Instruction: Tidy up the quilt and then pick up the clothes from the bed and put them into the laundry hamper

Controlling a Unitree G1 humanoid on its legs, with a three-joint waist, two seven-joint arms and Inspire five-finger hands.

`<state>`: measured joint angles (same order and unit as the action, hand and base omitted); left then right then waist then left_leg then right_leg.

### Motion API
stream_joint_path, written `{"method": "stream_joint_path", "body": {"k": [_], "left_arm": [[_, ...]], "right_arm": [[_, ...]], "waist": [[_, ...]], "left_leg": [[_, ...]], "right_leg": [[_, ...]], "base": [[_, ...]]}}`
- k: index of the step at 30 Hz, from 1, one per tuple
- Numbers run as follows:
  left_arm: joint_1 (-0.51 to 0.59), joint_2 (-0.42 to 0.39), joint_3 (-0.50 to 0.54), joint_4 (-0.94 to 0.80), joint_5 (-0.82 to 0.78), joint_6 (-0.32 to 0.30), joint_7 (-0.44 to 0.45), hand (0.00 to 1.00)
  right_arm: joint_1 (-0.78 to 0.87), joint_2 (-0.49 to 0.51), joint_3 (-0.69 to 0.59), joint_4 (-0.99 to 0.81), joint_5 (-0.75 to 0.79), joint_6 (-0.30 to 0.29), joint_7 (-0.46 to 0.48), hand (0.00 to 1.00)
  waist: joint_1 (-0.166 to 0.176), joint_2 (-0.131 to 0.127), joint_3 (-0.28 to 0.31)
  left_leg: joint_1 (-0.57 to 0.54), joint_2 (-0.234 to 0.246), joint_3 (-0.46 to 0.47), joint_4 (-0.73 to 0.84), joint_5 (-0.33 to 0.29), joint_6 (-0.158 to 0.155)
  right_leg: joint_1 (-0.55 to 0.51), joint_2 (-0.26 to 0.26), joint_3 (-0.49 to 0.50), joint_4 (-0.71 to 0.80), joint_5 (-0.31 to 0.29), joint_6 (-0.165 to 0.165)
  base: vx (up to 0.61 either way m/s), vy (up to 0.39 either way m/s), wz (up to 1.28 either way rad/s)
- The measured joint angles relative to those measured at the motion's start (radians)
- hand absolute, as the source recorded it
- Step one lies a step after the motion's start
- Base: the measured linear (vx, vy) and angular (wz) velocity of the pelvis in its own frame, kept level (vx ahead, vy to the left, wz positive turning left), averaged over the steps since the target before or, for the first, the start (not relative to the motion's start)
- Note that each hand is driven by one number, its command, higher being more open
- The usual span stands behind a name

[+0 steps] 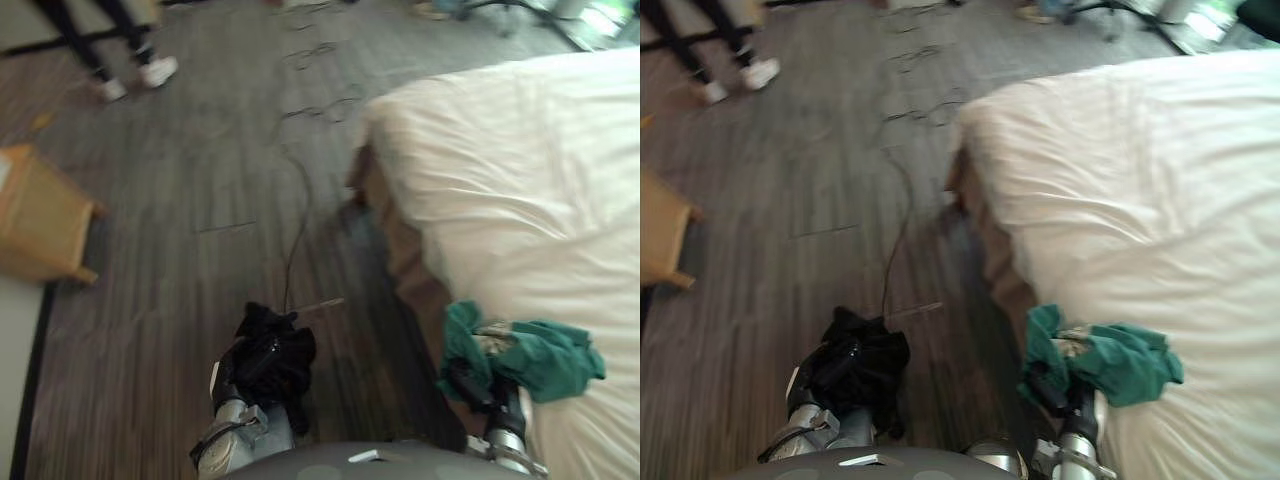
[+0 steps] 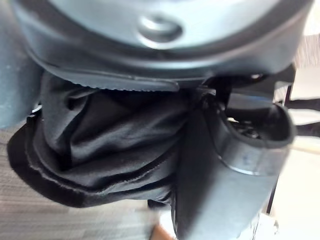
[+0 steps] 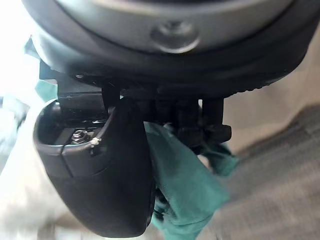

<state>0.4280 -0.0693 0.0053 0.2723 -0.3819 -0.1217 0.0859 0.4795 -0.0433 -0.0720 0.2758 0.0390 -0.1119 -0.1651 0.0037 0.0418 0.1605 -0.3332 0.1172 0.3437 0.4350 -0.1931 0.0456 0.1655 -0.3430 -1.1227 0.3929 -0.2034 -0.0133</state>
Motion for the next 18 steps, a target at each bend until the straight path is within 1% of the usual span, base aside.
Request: {"method": "stream_joint_path", "body": {"k": [1,2,3,4,5,6,7,8,9,10,11,12,13,14,15,16,17,18], "left_arm": [[-0.002,0.006,0.000,-0.001,0.000,0.000,0.004,0.00],[-0.003,0.010,0.000,-0.001,-0.001,-0.001,0.014,0.00],[-0.002,0.035,0.001,-0.001,-0.002,-0.003,0.023,0.00],[0.002,0.048,0.001,-0.002,-0.003,-0.005,0.026,0.00],[0.008,0.070,-0.001,-0.004,-0.003,-0.009,0.032,0.00],[0.012,0.083,-0.004,-0.010,-0.003,-0.011,0.033,0.00],[0.013,0.087,-0.009,-0.015,-0.003,-0.011,0.033,0.00],[0.021,0.092,-0.022,-0.031,-0.002,-0.011,0.032,0.00],[0.026,0.096,-0.042,-0.031,-0.002,-0.010,0.028,0.00],[0.026,0.100,-0.057,-0.028,-0.002,-0.008,0.022,0.00],[0.022,0.109,-0.093,-0.011,0.001,-0.007,0.010,0.00],[0.020,0.108,-0.127,0.006,0.001,-0.003,0.001,0.00],[0.017,0.106,-0.140,0.006,0.000,-0.003,0.000,0.00],[0.025,0.105,-0.163,0.001,0.004,-0.001,-0.005,0.00],[0.029,0.104,-0.176,-0.009,0.019,-0.001,-0.005,0.00],[0.025,0.105,-0.184,-0.007,0.041,0.000,-0.006,0.00],[0.023,0.106,-0.189,-0.008,0.051,0.005,-0.008,0.00],[0.021,0.105,-0.189,-0.010,0.064,0.005,-0.011,0.00]], "right_arm": [[-0.029,0.006,0.046,0.017,-0.018,0.007,0.022,0.00],[-0.055,0.015,0.078,0.030,-0.030,0.010,0.033,0.00],[-0.083,0.040,0.120,0.034,-0.032,0.014,0.048,0.00],[-0.093,0.056,0.135,0.033,-0.031,0.014,0.051,0.00],[-0.104,0.083,0.156,0.032,-0.032,0.014,0.052,0.00],[-0.103,0.090,0.178,0.027,-0.023,0.013,0.062,0.00],[-0.101,0.088,0.185,0.026,-0.014,0.012,0.075,0.00],[-0.094,0.086,0.201,0.027,0.031,0.011,0.106,0.00],[-0.088,0.086,0.205,0.029,0.066,0.009,0.121,0.00],[-0.084,0.086,0.208,0.032,0.078,0.007,0.126,0.00],[-0.086,0.083,0.209,0.064,0.095,-0.005,0.133,0.00],[-0.100,0.078,0.207,0.104,0.095,-0.004,0.133,0.00],[-0.106,0.078,0.207,0.117,0.095,-0.003,0.130,0.00],[-0.101,0.082,0.212,0.110,0.095,-0.002,0.122,0.00],[-0.098,0.087,0.215,0.101,0.097,-0.004,0.117,0.00],[-0.104,0.087,0.218,0.105,0.104,-0.003,0.113,0.00],[-0.102,0.086,0.225,0.104,0.105,-0.001,0.115,0.00],[-0.102,0.086,0.231,0.102,0.105,-0.002,0.116,0.00]], "waist": [[0.008,0.000,0.001],[0.014,0.010,0.004],[0.023,0.023,0.008],[0.024,0.028,0.008],[0.022,0.031,0.008],[0.021,0.027,0.009],[0.022,0.020,0.011],[0.019,-0.005,0.013],[0.016,-0.015,0.014],[0.015,-0.023,0.015],[0.015,-0.039,0.015],[0.024,-0.057,0.019],[0.026,-0.067,0.017],[0.025,-0.085,0.008],[0.021,-0.097,0.003],[0.023,-0.100,0.004],[0.031,-0.099,0.001],[0.042,-0.098,0.001]], "left_leg": [[0.022,-0.067,-0.044,-0.054,0.010,0.020],[0.042,-0.097,-0.075,-0.090,0.022,0.039],[0.077,-0.122,-0.107,-0.137,0.036,0.051],[0.099,-0.136,-0.128,-0.164,0.047,0.066],[0.141,-0.157,-0.168,-0.218,0.067,0.079],[0.178,-0.176,-0.207,-0.266,0.084,0.080],[0.196,-0.187,-0.225,-0.286,0.084,0.082],[0.226,-0.210,-0.254,-0.319,0.095,0.080],[0.234,-0.218,-0.261,-0.321,0.102,0.084],[0.239,-0.222,-0.261,-0.320,0.106,0.084],[0.252,-0.232,-0.247,-0.314,0.142,0.108],[0.274,-0.247,-0.244,-0.316,0.146,0.114],[0.280,-0.255,-0.243,-0.317,0.145,0.114],[0.283,-0.272,-0.244,-0.317,0.139,0.105],[0.286,-0.282,-0.240,-0.319,0.131,0.102],[0.301,-0.281,-0.234,-0.319,0.121,0.098],[0.320,-0.273,-0.226,-0.318,0.112,0.082],[0.333,-0.267,-0.211,-0.317,0.103,0.068]], "right_leg": [[-0.022,-0.067,0.056,0.099,0.015,-0.053],[-0.045,-0.080,0.152,0.142,0.005,-0.055],[-0.083,-0.051,0.310,0.160,-0.003,-0.037],[-0.101,-0.027,0.384,0.165,-0.010,-0.027],[-0.128,0.025,0.498,0.170,-0.023,-0.008],[-0.150,0.068,0.550,0.190,-0.033,0.005],[-0.168,0.085,0.564,0.206,-0.041,0.000],[-0.219,0.137,0.625,0.239,-0.065,0.014],[-0.244,0.179,0.670,0.226,-0.076,0.024],[-0.258,0.206,0.702,0.203,-0.078,0.021],[-0.253,0.238,0.717,0.112,-0.076,0.016],[-0.240,0.242,0.716,0.017,-0.071,0.023],[-0.241,0.236,0.716,-0.023,-0.062,0.033],[-0.256,0.214,0.716,-0.067,-0.022,0.030],[-0.270,0.200,0.719,-0.086,0.027,0.024],[-0.266,0.202,0.731,-0.104,0.070,0.039],[-0.233,0.218,0.745,-0.152,0.085,0.045],[-0.207,0.230,0.749,-0.191,0.097,0.043]], "base": [[0.16,0.361,1.28],[0.20,0.396,1.42],[0.17,0.289,1.04],[0.18,0.226,1.14],[0.21,0.169,1.22],[0.22,0.144,1.25],[0.24,0.103,1.29],[0.24,0.071,1.06],[0.25,0.062,1.00],[0.24,0.041,0.86],[0.24,0.039,0.80],[0.23,0.038,0.69],[0.23,0.054,0.46],[0.24,0.066,0.33],[0.27,0.069,0.27],[0.27,0.034,0.02],[0.21,-0.004,-0.24],[0.17,-0.030,-0.43]]}}
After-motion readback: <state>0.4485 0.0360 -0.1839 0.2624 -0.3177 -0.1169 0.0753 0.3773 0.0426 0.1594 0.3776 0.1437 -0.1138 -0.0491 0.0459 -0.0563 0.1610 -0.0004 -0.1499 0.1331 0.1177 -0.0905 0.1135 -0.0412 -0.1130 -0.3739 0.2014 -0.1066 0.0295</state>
